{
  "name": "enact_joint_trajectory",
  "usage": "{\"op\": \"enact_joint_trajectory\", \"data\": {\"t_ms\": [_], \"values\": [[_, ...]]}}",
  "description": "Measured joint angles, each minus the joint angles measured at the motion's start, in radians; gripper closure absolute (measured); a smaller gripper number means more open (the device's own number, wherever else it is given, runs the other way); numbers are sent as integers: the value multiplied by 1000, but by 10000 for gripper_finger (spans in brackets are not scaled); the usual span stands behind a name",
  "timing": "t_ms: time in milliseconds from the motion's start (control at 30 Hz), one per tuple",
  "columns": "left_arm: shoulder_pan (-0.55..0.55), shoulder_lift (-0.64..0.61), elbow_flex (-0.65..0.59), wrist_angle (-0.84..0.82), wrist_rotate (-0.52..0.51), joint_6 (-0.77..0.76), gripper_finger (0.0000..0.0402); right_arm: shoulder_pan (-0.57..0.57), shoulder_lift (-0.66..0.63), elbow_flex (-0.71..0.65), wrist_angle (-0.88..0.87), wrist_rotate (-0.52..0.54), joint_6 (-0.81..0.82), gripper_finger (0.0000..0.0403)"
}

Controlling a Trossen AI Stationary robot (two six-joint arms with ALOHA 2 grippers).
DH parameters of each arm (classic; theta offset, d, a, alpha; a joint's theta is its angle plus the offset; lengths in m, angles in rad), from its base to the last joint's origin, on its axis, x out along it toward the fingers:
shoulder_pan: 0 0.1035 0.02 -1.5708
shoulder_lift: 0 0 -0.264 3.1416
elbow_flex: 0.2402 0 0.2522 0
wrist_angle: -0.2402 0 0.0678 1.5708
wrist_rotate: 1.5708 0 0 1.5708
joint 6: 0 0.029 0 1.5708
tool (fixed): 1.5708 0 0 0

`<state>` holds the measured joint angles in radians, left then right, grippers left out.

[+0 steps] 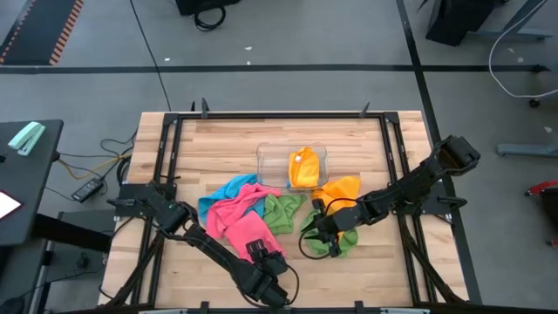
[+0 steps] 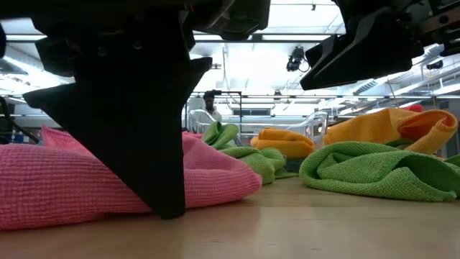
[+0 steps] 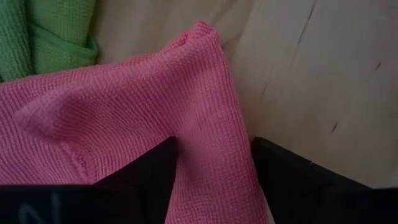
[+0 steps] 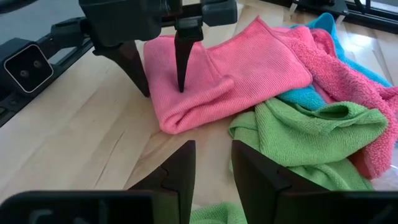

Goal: Fold microfiber towels
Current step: Fold the bottom pink microfiber cloth

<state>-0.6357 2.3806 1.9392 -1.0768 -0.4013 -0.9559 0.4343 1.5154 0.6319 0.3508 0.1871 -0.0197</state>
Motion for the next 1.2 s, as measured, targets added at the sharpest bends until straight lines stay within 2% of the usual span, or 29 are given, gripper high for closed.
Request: {"op": "enact_joint_trajectory", "data": {"t_ms": [167, 300, 733, 967, 1067, 1200], "values": [[0, 4, 2, -7, 8, -2, 189, 0, 0, 0, 1, 0, 1, 290], [-1, 6, 1, -7, 12, -3, 215, 0, 0, 0, 2, 0, 4, 290], [-3, 2, -3, -27, 8, 46, 387, 8, 0, 0, 22, -31, 2, 290], [14, -73, -6, -11, 63, 52, 383, 10, 0, 0, 17, -55, 1, 290], [25, -87, -5, 70, 106, 57, 390, 10, -20, 0, -16, -66, -4, 290], [37, -89, -5, 225, 159, 88, 385, 13, -123, 0, -133, -69, 21, 290]]}}
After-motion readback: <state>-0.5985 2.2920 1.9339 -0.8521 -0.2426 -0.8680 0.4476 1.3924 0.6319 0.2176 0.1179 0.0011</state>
